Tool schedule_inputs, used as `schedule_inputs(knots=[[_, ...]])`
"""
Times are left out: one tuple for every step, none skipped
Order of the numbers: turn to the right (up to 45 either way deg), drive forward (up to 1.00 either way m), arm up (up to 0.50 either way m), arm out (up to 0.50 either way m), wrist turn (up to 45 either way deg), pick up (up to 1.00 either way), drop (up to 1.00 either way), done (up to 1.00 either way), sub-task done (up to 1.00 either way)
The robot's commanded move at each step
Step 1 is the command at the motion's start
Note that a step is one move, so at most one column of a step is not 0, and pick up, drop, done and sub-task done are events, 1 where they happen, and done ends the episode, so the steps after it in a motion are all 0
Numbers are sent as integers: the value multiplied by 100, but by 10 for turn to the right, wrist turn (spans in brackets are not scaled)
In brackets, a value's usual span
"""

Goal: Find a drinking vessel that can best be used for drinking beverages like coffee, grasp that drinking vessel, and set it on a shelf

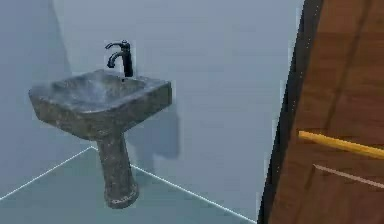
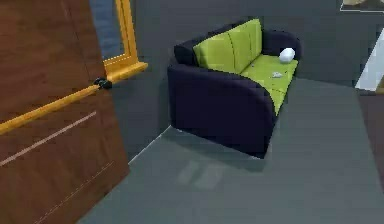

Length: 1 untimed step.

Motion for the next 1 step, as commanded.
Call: schedule_inputs(knots=[[450,0,0,0,0,0,0,0,0]])
